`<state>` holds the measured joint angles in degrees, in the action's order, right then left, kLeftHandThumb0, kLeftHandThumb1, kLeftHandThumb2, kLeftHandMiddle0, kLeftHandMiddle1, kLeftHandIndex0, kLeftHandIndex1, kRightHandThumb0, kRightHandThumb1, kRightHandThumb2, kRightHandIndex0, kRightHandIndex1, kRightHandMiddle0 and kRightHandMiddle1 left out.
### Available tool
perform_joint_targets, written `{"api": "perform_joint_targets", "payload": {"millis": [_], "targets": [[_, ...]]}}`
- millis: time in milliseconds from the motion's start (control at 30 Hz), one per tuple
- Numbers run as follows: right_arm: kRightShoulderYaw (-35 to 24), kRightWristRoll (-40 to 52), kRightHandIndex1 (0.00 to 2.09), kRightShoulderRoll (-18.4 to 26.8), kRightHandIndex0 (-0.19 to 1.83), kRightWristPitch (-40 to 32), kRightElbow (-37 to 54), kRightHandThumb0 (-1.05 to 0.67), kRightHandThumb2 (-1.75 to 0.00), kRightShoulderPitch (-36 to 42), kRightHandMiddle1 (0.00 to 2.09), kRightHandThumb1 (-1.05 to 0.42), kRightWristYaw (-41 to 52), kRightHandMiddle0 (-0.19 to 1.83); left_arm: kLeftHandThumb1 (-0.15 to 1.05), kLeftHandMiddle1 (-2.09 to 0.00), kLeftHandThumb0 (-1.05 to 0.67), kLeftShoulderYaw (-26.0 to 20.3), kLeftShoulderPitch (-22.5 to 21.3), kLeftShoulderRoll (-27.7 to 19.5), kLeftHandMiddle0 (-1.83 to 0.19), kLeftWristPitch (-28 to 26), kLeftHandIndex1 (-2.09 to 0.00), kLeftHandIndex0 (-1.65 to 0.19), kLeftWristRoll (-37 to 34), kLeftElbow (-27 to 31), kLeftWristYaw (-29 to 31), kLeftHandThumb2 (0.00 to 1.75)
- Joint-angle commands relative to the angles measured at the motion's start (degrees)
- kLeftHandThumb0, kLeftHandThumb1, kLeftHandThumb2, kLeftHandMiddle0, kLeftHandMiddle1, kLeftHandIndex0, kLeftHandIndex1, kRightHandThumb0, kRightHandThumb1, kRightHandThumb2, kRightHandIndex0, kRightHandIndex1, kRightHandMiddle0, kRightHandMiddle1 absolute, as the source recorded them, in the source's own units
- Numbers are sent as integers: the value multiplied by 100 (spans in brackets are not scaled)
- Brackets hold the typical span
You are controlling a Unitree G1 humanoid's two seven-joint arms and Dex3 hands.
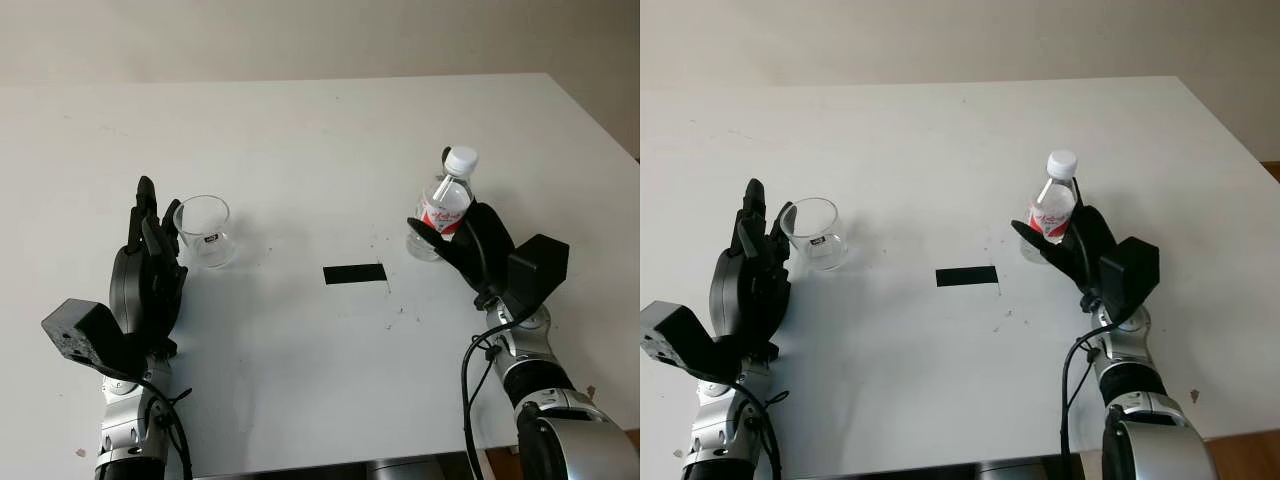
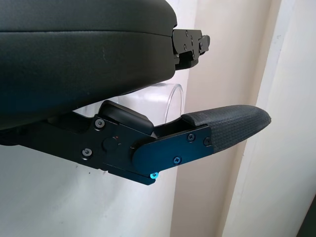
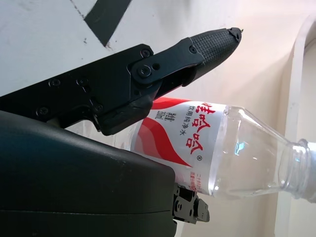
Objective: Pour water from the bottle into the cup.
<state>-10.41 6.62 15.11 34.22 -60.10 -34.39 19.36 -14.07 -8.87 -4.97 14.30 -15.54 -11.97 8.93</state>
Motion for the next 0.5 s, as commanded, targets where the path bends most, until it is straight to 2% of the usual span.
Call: {"api": "perform_joint_targets", "payload": {"millis": [0, 33, 67, 100, 133, 167, 200, 233, 267, 333, 467], "targets": [[-30, -106, 10, -96, 0, -62, 99, -70, -4, -113, 16, -91, -478, 6, 105, -48, -87, 10, -76, 38, 19, 60, 0, 7, 15, -13, -23, 72], [21, -265, 24, -107, 22, -90, 120, -62, -5, -117, 29, -92, -850, 24, 105, -47, -87, 10, -82, 43, 19, 62, 0, 7, 14, -16, -37, 72], [73, -432, 51, -113, 27, -48, 118, -58, -5, -122, 52, -93, -1199, 27, 105, -47, -87, 11, -83, 43, 19, 49, 0, 8, 20, -11, -58, 72], [134, -611, 95, -112, 22, -6, 106, -55, -5, -128, 89, -94, -1531, 26, 105, -47, -87, 11, -83, 43, 19, 53, 0, 8, 20, -21, -65, 72], [219, -826, 144, -97, 23, 13, 90, -52, -6, -139, 144, -96, -1879, 21, 105, -46, -87, 14, -79, 48, 19, 63, 0, 8, 21, -22, -70, 72], [277, -971, 170, -85, 26, 17, 76, -50, -6, -148, 173, -98, -2111, 19, 105, -46, -87, 18, -78, 52, 19, 72, 0, 7, 22, -23, -74, 72], [318, -1067, 184, -80, 27, 9, 64, -49, -6, -160, 189, -99, -2269, 18, 105, -47, -87, 21, -79, 56, 19, 98, 0, 7, 26, -34, -72, 72], [378, -1173, 199, -63, 45, -16, 49, -45, -7, -172, 201, -102, -2398, 25, 105, -47, -87, 23, -79, 57, 19, 142, 0, 7, 36, -52, -65, 72], [416, -1237, 204, -51, 62, -32, 35, -41, -10, -180, 205, -103, -2475, 35, 105, -48, -86, 27, -80, 57, 19, 177, 0, 7, 44, -69, -61, 73], [514, -1363, 208, 1, 79, -104, 25, -38, -14, -183, 209, -104, -2509, 50, 105, -48, -86, 33, -66, 57, 19, 211, 0, 8, 49, -72, -59, 73], [725, -1630, 209, 145, 87, -154, 53, -37, -19, -167, 209, -105, -2494, 63, 105, -45, -86, 50, -43, 60, 19, 193, 0, 8, 67, -45, -97, 73]]}}
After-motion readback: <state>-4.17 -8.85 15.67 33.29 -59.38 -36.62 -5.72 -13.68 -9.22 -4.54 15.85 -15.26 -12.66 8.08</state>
